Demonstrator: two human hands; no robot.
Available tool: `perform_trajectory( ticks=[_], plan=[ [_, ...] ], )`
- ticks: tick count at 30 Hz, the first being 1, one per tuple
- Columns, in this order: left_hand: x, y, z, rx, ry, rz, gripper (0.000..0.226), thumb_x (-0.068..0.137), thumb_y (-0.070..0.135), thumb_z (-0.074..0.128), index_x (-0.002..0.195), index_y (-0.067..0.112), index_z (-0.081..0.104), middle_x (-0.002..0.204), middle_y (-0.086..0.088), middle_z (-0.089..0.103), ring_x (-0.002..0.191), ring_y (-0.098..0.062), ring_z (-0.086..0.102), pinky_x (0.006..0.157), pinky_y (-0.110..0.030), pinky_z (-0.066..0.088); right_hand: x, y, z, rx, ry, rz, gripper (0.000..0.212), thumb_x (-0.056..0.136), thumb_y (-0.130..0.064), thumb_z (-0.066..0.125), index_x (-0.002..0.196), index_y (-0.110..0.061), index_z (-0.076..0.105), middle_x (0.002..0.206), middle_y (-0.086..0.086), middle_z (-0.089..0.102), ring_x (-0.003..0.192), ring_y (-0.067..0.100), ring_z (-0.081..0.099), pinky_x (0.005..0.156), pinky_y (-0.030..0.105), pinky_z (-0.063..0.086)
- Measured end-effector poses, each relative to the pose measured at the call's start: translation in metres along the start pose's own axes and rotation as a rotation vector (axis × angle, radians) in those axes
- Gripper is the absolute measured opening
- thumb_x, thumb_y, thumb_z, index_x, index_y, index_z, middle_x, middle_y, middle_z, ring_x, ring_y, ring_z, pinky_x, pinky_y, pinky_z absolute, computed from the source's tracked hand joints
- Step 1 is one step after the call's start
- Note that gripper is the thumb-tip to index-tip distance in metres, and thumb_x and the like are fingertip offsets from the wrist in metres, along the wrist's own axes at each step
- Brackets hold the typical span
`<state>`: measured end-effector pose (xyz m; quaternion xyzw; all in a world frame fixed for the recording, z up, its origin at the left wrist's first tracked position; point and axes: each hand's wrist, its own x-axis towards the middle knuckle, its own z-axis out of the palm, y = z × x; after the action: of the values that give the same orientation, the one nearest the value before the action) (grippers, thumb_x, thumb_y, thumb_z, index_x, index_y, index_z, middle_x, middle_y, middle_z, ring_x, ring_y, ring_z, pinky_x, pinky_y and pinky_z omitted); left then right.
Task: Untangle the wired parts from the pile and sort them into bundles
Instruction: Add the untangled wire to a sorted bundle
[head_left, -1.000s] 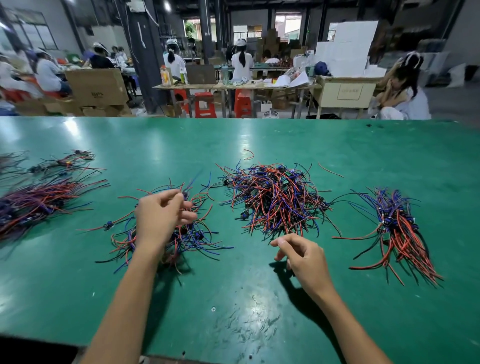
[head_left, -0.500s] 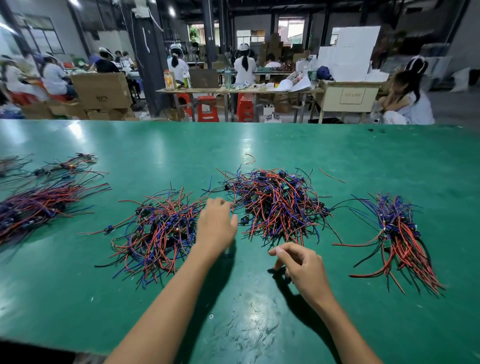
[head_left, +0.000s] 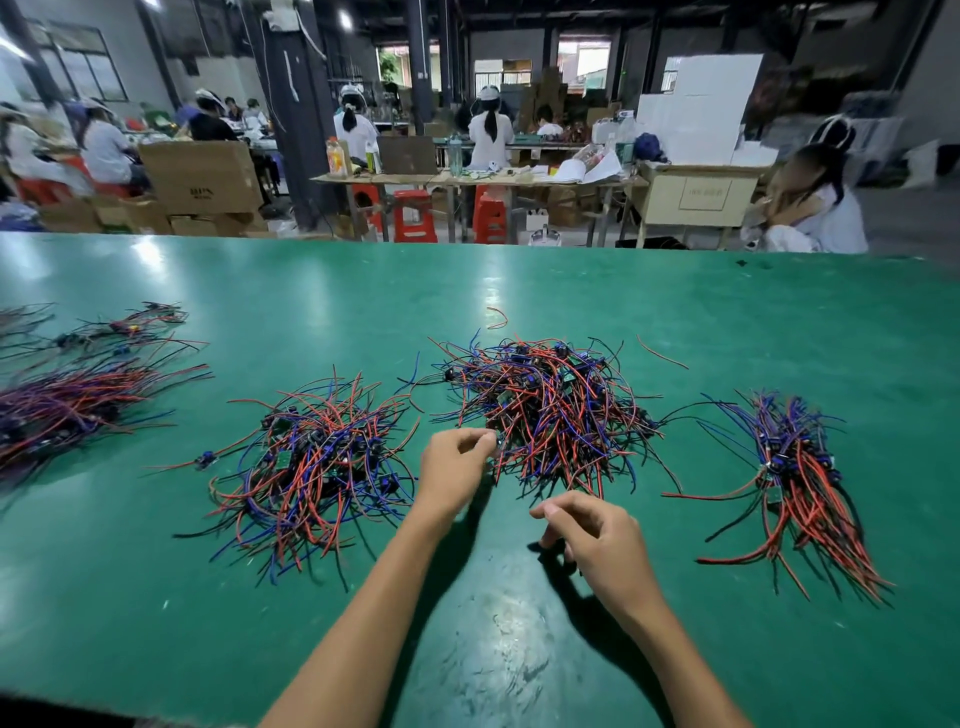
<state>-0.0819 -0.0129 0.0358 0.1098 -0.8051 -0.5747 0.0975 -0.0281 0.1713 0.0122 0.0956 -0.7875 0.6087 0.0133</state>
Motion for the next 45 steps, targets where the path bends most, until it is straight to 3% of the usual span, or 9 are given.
perform_trajectory(
  ticks=[5, 14, 18, 21, 25, 32, 36, 40, 45],
  plan=[
    [-0.011, 0.023, -0.035, -0.289, -0.213, -0.282, 0.017, 0.097, 0.017, 0.062, 0.098, 0.009, 0.076, 0.080, -0.001, 0.077, 0.062, -0.007, 0.059, 0.064, -0.020, 0.052, -0.001, 0.000, 0.000, -0.007, -0.006, 0.003, 0.017, 0.097, -0.021, 0.066, 0.085, -0.023, 0.079, 0.069, 0.001, 0.073, 0.059, 0.002, 0.061, 0.061, 0.018, 0.044],
    [-0.005, 0.052, -0.122, -0.078, 0.047, 0.004, 0.018, 0.099, 0.020, 0.060, 0.101, 0.023, 0.077, 0.080, 0.008, 0.077, 0.060, 0.000, 0.062, 0.061, -0.020, 0.047, 0.000, 0.002, 0.000, -0.044, -0.015, 0.024, 0.018, 0.096, -0.023, 0.066, 0.085, -0.029, 0.078, 0.072, 0.000, 0.074, 0.067, 0.009, 0.068, 0.062, 0.026, 0.050],
    [0.001, 0.035, -0.133, 0.390, 0.287, 0.025, 0.018, 0.095, 0.023, 0.062, 0.107, 0.019, 0.075, 0.101, -0.006, 0.075, 0.098, -0.024, 0.067, 0.092, -0.038, 0.053, 0.000, 0.001, 0.001, -0.069, -0.014, 0.029, 0.017, 0.096, -0.024, 0.066, 0.084, -0.030, 0.078, 0.072, -0.002, 0.074, 0.071, 0.017, 0.070, 0.067, 0.040, 0.056],
    [-0.002, 0.018, -0.123, 0.939, 0.190, -0.100, 0.035, 0.096, 0.034, 0.059, 0.118, 0.009, 0.069, 0.126, -0.020, 0.059, 0.126, -0.037, 0.044, 0.101, -0.044, 0.045, -0.001, 0.000, 0.002, -0.076, -0.017, 0.032, 0.017, 0.095, -0.022, 0.066, 0.084, -0.029, 0.078, 0.071, -0.001, 0.074, 0.072, 0.021, 0.070, 0.068, 0.044, 0.057],
    [-0.002, 0.016, -0.098, 1.161, 0.270, -0.061, 0.052, 0.093, 0.047, 0.061, 0.126, 0.007, 0.055, 0.133, -0.019, 0.044, 0.128, -0.034, 0.034, 0.103, -0.043, 0.038, 0.000, 0.001, 0.002, -0.094, -0.022, 0.032, 0.017, 0.096, -0.021, 0.066, 0.085, -0.029, 0.078, 0.071, -0.001, 0.074, 0.071, 0.018, 0.070, 0.067, 0.041, 0.057],
    [0.053, 0.021, -0.043, 1.074, 0.000, 0.308, 0.037, 0.101, 0.028, 0.046, 0.132, 0.011, 0.057, 0.134, -0.011, 0.056, 0.127, -0.028, 0.044, 0.104, -0.042, 0.038, 0.001, 0.005, 0.002, -0.119, -0.028, 0.032, 0.017, 0.095, -0.023, 0.067, 0.085, -0.030, 0.078, 0.070, -0.003, 0.074, 0.069, 0.009, 0.069, 0.065, 0.031, 0.055],
    [0.074, 0.003, -0.024, 0.959, -0.142, 0.212, 0.033, 0.100, 0.026, 0.053, 0.129, 0.009, 0.057, 0.129, -0.012, 0.062, 0.119, -0.029, 0.056, 0.104, -0.043, 0.044, 0.004, 0.006, 0.002, -0.081, -0.015, 0.040, 0.017, 0.096, -0.024, 0.067, 0.084, -0.030, 0.078, 0.069, -0.001, 0.073, 0.065, 0.009, 0.068, 0.060, 0.029, 0.051],
    [0.071, -0.016, -0.013, 0.676, 0.070, 0.164, 0.016, 0.096, 0.017, 0.064, 0.112, 0.016, 0.065, 0.107, -0.003, 0.070, 0.105, -0.025, 0.062, 0.096, -0.040, 0.048, 0.004, 0.007, 0.001, -0.047, 0.004, 0.040, 0.017, 0.096, -0.023, 0.067, 0.084, -0.030, 0.078, 0.069, -0.001, 0.073, 0.066, 0.009, 0.067, 0.061, 0.022, 0.047],
    [0.054, -0.012, -0.007, 0.138, 0.112, -0.064, 0.037, 0.085, 0.007, 0.075, 0.119, 0.012, 0.062, 0.084, 0.000, 0.073, 0.084, -0.017, 0.070, 0.086, -0.037, 0.057, 0.007, 0.005, 0.002, -0.063, -0.001, 0.040, 0.016, 0.096, -0.025, 0.067, 0.084, -0.029, 0.078, 0.069, -0.001, 0.073, 0.067, 0.016, 0.068, 0.063, 0.034, 0.051]
  ],
)
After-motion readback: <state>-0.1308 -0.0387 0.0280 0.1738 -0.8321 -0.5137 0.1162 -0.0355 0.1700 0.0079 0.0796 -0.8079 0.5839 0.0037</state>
